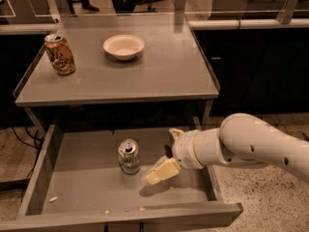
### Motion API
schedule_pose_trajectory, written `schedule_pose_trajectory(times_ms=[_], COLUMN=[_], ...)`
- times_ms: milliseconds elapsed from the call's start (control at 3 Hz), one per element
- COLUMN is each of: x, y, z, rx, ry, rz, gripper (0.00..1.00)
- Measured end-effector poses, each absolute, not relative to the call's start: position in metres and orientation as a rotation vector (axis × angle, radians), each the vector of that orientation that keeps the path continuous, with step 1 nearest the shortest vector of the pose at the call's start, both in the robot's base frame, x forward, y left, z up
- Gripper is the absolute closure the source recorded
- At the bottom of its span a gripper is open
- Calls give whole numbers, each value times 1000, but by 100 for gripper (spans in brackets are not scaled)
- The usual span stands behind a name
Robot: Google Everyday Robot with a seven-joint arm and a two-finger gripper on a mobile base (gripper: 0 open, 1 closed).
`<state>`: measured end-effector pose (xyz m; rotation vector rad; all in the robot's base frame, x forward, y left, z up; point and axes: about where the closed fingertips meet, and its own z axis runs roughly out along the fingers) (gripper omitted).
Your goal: Pick 7up can from top drawer and place on counter
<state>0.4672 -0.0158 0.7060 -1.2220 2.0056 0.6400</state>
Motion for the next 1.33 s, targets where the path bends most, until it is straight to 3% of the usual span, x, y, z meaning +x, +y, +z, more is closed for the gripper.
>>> schedule_pose_trajectory(times_ms=[1333], x=[504], y=[76], z=[650], rx=[-1114], ry=[1970], rz=[845], gripper=[0])
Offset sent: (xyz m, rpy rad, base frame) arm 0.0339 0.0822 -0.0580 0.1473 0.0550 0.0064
